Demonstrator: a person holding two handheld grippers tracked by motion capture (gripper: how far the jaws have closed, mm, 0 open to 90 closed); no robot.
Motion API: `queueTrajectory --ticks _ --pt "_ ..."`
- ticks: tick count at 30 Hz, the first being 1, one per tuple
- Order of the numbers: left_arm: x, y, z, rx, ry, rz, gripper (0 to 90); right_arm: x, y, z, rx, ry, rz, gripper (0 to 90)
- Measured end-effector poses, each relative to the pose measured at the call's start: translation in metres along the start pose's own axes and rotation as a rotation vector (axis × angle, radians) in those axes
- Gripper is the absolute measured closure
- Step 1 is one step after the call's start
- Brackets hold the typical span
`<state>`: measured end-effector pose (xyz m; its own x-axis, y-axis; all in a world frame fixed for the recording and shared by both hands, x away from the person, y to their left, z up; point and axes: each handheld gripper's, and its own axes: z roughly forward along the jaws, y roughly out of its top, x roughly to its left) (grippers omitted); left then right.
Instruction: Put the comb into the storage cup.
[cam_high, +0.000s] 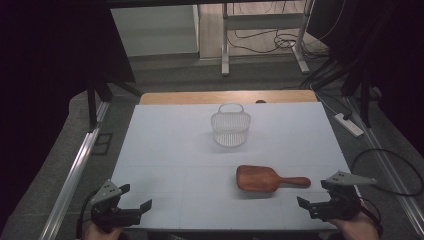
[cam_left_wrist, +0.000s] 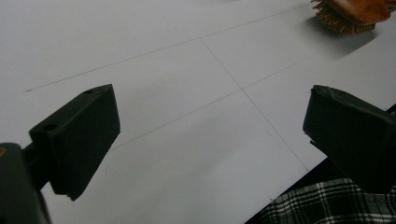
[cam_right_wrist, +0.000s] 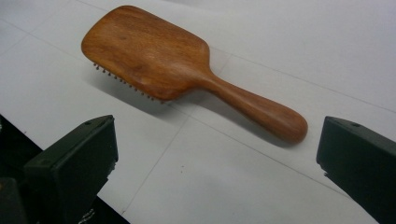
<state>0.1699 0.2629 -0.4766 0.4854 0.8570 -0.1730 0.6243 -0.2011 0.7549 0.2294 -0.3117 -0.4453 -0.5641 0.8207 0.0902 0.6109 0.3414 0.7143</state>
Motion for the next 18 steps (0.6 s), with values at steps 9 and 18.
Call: queueTrajectory --ticks 9,18 --pt "0.001 0.000 0.000 0.001 -0.001 -0.006 4.5 0.003 0.005 0.006 0.014 0.027 -0.032 0.0" --pt "0.001 0.000 0.001 0.003 -0.003 -0.016 4.5 0.004 0.015 0.013 0.027 0.049 -0.066 0.0"
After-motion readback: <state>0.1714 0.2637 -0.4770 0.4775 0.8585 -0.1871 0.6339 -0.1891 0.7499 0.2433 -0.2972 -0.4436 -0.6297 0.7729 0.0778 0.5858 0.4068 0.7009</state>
